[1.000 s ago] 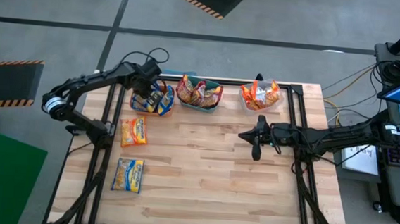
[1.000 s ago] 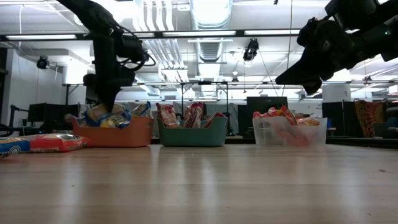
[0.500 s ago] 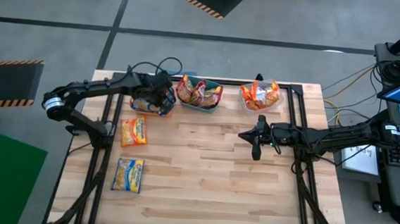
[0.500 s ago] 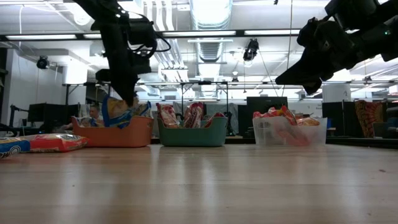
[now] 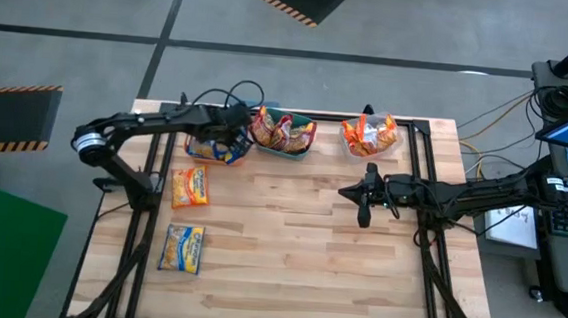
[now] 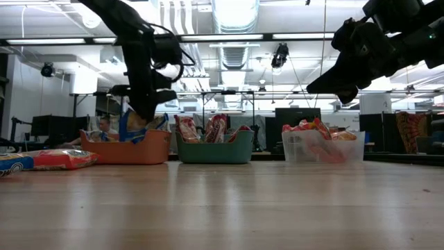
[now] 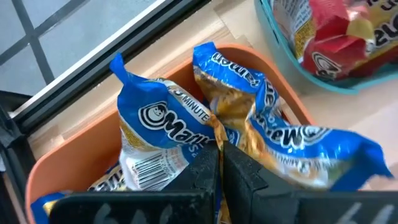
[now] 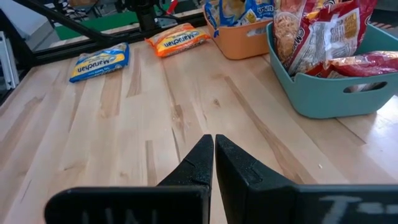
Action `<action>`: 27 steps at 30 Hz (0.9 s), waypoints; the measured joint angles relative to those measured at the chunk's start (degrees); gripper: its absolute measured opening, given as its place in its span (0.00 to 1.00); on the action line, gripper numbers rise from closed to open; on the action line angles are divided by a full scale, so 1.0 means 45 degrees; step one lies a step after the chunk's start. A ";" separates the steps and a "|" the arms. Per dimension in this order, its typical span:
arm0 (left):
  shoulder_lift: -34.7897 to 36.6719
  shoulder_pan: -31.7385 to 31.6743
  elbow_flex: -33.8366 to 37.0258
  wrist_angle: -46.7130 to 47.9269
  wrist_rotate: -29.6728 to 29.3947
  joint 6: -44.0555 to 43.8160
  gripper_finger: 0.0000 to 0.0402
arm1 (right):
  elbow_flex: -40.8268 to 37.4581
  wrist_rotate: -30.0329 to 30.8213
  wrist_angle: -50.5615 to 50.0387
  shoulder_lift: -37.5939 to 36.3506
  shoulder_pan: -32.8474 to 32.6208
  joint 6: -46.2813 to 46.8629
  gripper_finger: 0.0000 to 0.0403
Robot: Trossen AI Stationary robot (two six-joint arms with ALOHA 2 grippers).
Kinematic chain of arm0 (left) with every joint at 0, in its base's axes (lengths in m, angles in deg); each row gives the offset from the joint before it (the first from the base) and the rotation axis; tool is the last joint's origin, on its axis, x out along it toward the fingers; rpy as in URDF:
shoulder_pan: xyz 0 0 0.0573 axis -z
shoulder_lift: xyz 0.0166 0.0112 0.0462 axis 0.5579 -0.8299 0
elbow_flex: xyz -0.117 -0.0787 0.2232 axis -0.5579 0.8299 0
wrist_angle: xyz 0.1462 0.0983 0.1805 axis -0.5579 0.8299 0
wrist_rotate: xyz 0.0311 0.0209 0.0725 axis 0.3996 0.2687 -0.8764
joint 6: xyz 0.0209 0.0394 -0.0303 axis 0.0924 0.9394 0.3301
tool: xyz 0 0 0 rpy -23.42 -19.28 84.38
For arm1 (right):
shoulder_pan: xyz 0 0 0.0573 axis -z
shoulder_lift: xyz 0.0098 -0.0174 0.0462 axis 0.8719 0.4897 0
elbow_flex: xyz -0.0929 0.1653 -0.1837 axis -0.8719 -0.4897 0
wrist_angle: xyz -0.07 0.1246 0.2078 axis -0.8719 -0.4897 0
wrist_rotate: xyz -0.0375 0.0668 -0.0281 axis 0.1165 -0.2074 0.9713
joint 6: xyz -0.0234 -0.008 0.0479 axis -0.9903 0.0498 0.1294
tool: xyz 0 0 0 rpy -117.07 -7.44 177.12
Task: Sort Maruchan noodles
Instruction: Put the blue noodle pack into the orange bin
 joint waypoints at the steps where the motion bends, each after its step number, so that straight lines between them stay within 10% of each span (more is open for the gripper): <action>1: -0.0134 0.0000 0.0000 -0.0112 0.0001 -0.0005 0.00 | 0.0000 -0.0005 0.0004 0.0000 0.0000 0.0004 0.02; 15: 0.0124 0.0015 -0.0995 0.0606 -0.0102 0.0770 0.00 | 0.0000 -0.0015 0.0022 0.0002 0.0000 -0.0064 0.02; 27: 0.0420 0.0034 0.0311 0.0920 -0.3314 -0.0896 0.00 | 0.0000 -0.0010 0.0033 0.0002 0.0000 -0.0088 0.02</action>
